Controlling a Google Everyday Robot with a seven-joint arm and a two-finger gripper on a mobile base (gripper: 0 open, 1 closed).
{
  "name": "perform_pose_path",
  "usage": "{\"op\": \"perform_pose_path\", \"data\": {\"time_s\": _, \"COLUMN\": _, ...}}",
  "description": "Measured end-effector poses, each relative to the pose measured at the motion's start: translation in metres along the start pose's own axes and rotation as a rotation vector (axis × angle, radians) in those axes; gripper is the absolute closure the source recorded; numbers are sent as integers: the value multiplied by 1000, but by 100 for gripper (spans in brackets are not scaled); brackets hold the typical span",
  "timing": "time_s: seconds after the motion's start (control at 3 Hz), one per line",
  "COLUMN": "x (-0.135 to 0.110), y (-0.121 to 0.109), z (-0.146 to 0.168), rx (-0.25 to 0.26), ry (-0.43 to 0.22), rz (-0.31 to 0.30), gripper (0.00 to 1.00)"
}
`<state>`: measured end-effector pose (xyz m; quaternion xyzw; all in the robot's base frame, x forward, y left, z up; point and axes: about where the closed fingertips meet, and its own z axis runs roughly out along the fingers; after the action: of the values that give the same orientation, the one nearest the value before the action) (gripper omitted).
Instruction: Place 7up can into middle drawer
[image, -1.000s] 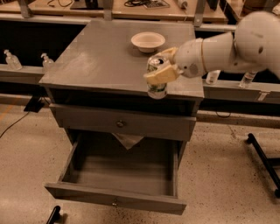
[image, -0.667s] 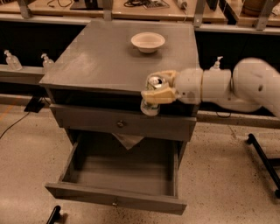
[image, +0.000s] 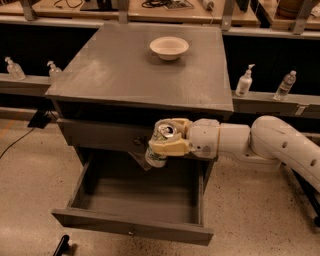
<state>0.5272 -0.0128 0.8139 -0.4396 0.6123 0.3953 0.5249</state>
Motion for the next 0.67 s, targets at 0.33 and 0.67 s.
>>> {"op": "perform_pose_path", "data": {"time_s": 0.33, "x": 48, "y": 0, "z": 2, "rx": -10, "ry": -12, "rz": -5, "gripper": 100}}
{"op": "perform_pose_path", "data": {"time_s": 0.67, "x": 126, "y": 19, "z": 5, "rx": -54, "ry": 0, "rz": -54, "gripper": 100}}
